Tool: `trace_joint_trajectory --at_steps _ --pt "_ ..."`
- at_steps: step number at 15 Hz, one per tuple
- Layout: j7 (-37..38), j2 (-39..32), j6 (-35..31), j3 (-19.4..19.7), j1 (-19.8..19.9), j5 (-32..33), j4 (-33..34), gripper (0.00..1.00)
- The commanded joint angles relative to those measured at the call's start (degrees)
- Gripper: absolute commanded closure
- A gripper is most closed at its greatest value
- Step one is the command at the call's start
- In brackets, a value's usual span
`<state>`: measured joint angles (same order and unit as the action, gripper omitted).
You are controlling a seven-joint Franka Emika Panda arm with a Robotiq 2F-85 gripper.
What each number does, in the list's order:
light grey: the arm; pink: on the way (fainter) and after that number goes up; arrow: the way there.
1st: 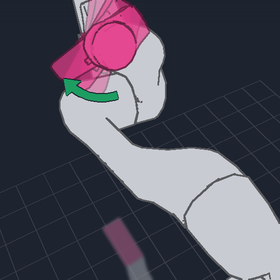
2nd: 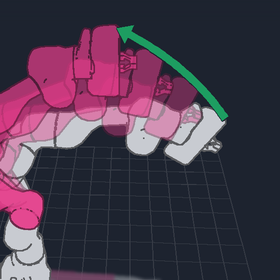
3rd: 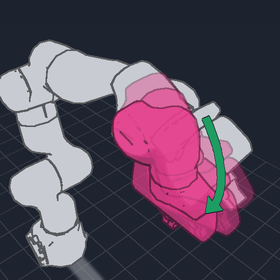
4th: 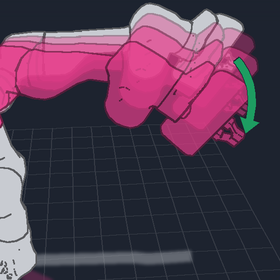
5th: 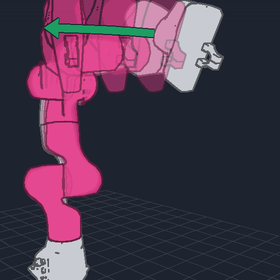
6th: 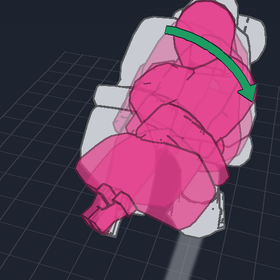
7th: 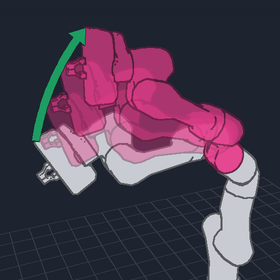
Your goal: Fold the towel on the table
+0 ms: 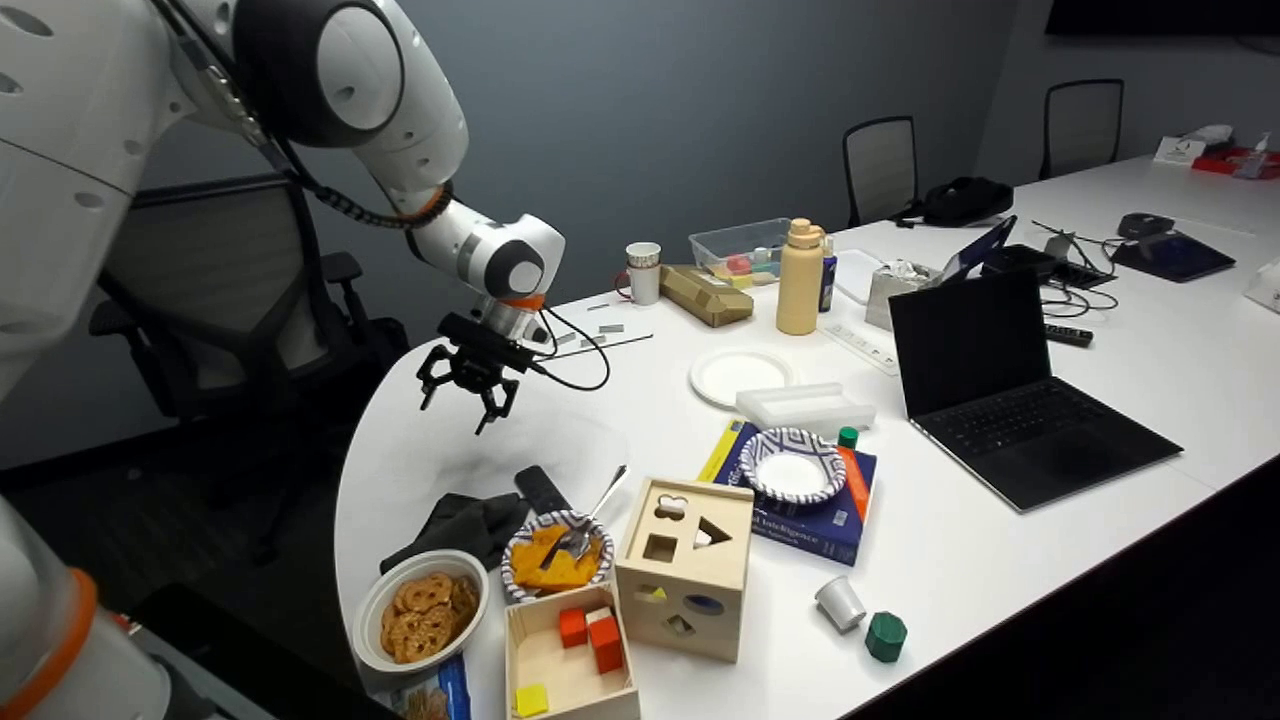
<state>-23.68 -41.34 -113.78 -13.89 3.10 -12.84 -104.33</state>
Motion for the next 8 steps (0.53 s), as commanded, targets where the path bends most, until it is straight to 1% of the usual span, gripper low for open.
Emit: trace_joint_trajectory --at_steps 1,4,8 --pt "9.8 9.7 -2.8 3.1 -3.4 0.3 -9.0 0.0" --pt "18.0 14.3 -3.3 5.3 -5.4 0.5 -13.3 0.0" --pt "29.2 18.3 -4.1 8.3 -8.0 1.6 -17.9 0.0"
